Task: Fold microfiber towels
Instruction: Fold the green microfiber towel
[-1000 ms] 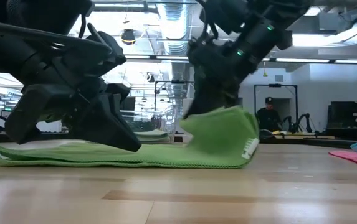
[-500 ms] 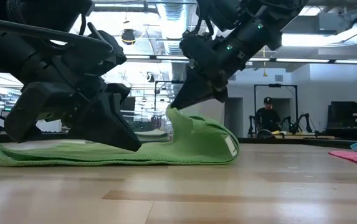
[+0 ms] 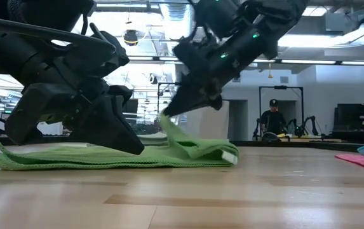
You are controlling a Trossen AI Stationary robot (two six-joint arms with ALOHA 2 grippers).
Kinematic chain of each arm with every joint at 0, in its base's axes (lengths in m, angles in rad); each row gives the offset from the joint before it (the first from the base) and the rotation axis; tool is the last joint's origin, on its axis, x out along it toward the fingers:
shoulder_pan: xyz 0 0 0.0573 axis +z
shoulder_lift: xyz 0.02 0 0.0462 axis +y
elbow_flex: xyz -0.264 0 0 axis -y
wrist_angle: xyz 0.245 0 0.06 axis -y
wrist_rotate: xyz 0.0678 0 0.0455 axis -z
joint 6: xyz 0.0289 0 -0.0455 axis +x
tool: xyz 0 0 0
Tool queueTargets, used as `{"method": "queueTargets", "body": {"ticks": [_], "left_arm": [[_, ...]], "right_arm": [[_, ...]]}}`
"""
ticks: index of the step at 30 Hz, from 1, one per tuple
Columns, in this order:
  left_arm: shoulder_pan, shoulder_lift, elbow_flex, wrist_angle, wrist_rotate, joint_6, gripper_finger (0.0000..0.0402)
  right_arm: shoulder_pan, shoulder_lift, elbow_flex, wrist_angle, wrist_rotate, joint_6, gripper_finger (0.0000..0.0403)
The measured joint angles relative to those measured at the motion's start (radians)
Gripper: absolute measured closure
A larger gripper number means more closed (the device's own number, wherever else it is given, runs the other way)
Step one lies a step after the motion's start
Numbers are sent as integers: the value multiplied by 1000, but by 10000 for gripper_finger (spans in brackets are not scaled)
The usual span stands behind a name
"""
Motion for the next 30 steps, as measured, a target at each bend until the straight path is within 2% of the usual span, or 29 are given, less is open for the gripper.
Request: {"method": "queueTargets", "body": {"ticks": [10,16,30], "left_arm": [[0,0,0,-6,0,-9,402],[0,0,0,-3,0,-11,402],[0,0,0,-1,0,-23,401]], "right_arm": [[-8,102,142,-14,-51,-53,378],[-22,123,142,-49,-54,-53,380],[-28,175,146,23,-82,-29,375]]}}
